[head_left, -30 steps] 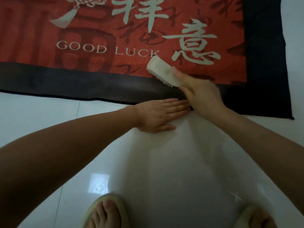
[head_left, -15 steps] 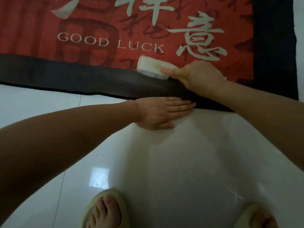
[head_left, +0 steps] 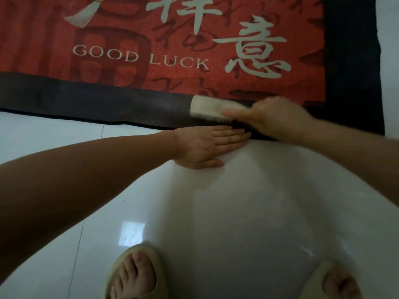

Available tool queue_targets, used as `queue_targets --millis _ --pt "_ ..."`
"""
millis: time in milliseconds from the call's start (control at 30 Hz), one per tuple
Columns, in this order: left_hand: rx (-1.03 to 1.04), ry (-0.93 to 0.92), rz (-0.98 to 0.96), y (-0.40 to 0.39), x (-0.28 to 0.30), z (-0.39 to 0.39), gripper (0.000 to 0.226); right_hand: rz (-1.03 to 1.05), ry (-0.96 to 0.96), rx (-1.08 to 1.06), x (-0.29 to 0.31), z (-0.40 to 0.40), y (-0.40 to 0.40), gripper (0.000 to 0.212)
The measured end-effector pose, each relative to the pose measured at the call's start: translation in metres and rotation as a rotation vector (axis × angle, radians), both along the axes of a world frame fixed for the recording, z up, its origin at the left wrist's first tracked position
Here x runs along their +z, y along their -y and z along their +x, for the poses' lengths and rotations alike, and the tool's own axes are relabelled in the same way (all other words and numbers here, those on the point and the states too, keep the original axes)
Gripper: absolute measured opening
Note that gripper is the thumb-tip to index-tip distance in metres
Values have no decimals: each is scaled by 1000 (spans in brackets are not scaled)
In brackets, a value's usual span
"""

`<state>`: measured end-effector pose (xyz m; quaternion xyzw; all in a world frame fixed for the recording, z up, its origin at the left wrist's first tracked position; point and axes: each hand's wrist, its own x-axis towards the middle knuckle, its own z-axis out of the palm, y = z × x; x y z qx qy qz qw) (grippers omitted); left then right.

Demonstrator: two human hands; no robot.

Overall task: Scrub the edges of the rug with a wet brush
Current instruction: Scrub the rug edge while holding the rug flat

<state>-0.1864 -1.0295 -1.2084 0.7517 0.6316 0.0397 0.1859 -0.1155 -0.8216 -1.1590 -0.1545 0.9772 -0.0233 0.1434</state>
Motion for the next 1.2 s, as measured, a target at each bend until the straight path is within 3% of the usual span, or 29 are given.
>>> queue_targets --millis 33,100,133,267,333,400,500,567,667,700,833,867,933,1000,1067,1133,1200 --pt "8 1 -22 0 0 1 70 52 -47 -119 4 -9 -22 58" --pt "23 23 -60 0 1 3 69 -76 -125 -410 5 -10 -39 52" --pt "32 28 -74 -1 3 3 69 -121 -134 -404 2 0 -35 50" --pt "34 38 -85 -4 10 -1 68 -112 -8 46 -3 35 -31 55" --pt "0 39 -64 -15 12 2 67 -45 -70 -147 3 16 -54 48" --pt "-41 55 -40 -33 13 10 68 -183 -95 -403 -4 12 -54 42" --pt "-2 29 -74 -69 9 26 69 -315 24 -179 -9 40 -32 46" --pt "30 50 -82 -84 7 32 69 -226 45 -77 2 33 -52 48" --pt "8 70 -73 -90 5 34 69 -264 -142 -393 -4 17 -91 40" --pt "7 66 -75 -88 5 34 69 -292 -173 -401 -11 23 -85 40" --pt "57 39 -36 -84 7 46 76 -268 52 -46 -3 50 -65 49" --pt "62 39 -21 -84 7 51 78 -206 1 -35 1 42 -77 46" --pt "78 19 7 -84 3 56 79 -153 -73 -246 -1 32 -101 42" --pt "70 19 3 -82 2 51 76 -261 -157 -397 -11 43 -95 40" --pt "54 9 -19 -81 0 45 74 -338 -108 -311 -21 69 -71 43" --pt "43 17 -52 -82 3 42 74 -266 -66 -156 -20 80 -79 49" --pt "19 21 -50 -83 4 42 73 -178 -168 -214 -18 71 -102 46"
